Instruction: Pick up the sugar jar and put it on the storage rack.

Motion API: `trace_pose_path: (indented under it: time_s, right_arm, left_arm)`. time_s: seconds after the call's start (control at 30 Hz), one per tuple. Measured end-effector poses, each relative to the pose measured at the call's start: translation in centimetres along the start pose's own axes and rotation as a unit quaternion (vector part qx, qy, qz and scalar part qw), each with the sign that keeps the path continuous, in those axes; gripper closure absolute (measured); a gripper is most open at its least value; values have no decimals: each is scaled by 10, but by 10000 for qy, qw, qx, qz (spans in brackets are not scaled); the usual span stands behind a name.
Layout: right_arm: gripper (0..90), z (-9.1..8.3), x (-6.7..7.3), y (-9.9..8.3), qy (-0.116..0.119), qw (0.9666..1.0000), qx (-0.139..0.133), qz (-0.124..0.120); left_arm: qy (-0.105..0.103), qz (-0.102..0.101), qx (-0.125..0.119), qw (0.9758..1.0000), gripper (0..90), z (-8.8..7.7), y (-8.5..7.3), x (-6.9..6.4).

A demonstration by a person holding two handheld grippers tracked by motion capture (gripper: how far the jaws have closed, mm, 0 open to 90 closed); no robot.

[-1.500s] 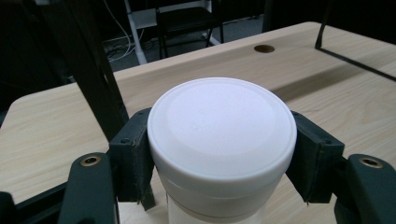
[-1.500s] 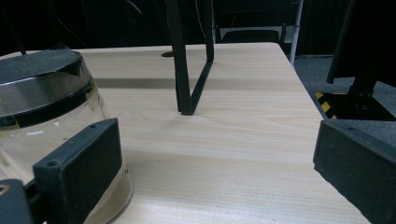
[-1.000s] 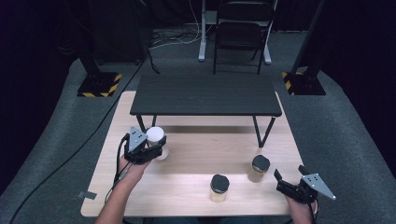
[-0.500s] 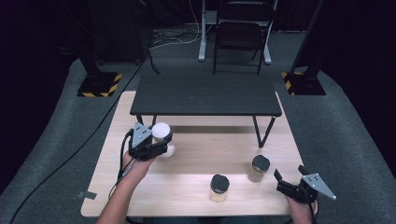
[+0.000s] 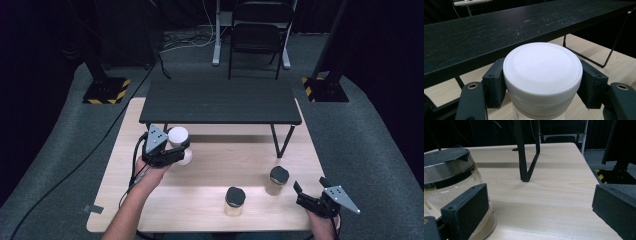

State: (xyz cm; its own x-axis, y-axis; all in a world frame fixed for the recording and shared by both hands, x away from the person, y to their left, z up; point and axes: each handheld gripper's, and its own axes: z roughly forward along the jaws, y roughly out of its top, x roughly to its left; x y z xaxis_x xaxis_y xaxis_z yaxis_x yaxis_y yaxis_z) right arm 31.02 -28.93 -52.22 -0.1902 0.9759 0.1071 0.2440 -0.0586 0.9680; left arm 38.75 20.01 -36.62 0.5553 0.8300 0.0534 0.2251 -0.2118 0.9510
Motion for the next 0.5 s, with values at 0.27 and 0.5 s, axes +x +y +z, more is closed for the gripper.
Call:
trace_pose_path:
  time_s: [0.27,0.5]
  right_arm:
    - [0,0,0,0,0,10000,-9,13]
    - [0,0,0,0,-7,10000,-15,19]
  left_arm:
    - [-120,145,-31,9998,331,-2,16,-4]
    - [-226,180,-66,9996,331,-5,28,-7]
